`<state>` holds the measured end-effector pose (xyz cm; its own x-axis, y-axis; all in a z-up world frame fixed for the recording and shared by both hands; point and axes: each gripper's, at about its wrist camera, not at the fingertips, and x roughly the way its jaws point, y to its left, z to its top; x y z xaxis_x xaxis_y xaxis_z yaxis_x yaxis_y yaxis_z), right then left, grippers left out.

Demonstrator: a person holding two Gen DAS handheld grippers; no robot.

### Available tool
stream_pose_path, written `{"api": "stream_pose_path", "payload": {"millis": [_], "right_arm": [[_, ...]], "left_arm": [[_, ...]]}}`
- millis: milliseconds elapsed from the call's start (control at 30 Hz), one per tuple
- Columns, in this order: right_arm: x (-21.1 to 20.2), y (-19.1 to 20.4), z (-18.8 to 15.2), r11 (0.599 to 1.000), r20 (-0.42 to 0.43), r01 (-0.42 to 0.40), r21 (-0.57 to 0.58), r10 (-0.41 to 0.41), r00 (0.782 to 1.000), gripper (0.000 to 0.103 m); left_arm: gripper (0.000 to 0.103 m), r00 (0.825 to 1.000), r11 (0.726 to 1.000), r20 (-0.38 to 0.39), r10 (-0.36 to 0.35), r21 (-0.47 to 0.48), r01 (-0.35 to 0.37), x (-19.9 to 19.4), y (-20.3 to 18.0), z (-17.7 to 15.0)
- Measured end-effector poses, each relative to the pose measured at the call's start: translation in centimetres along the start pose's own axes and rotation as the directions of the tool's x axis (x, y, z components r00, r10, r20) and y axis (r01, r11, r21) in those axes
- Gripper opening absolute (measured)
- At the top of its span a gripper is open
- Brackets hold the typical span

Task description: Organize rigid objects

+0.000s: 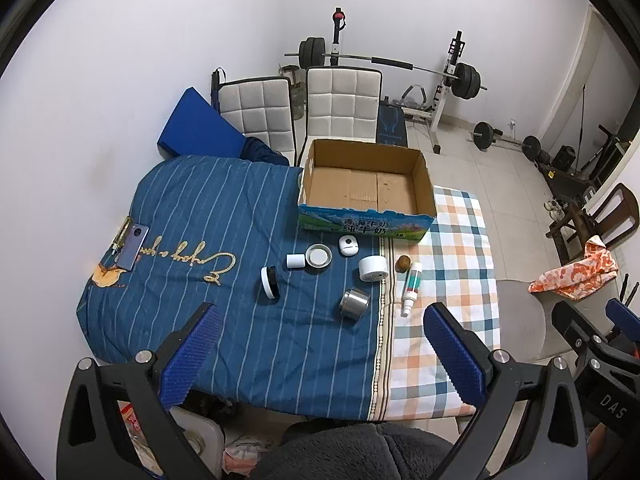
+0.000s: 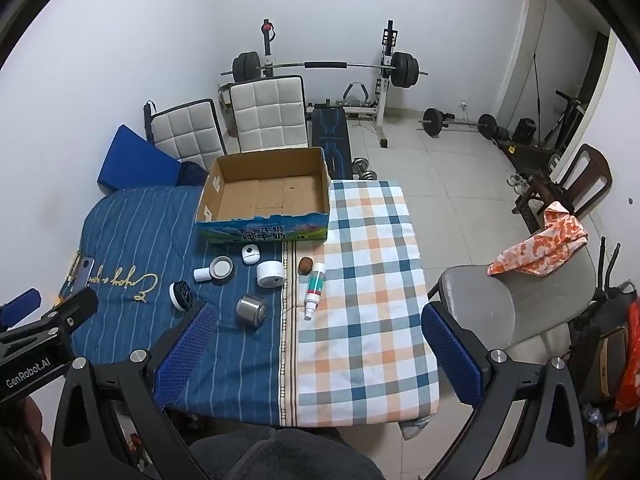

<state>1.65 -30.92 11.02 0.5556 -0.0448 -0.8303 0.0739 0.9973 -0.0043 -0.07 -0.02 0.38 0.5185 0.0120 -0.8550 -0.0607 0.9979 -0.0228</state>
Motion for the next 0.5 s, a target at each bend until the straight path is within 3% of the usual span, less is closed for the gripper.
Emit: {"api": "stream_pose_path", "payload": {"millis": [500], "right_arm": [[-0.4,-0.17,0.17,1.0,0.007,-0.007,0.0,0.007,1.0,0.103]], "left_arm": [[0.103,1.0,1.0,0.012,0.01,0.008,-0.01,-0.82,-0.49,0.86]]}}
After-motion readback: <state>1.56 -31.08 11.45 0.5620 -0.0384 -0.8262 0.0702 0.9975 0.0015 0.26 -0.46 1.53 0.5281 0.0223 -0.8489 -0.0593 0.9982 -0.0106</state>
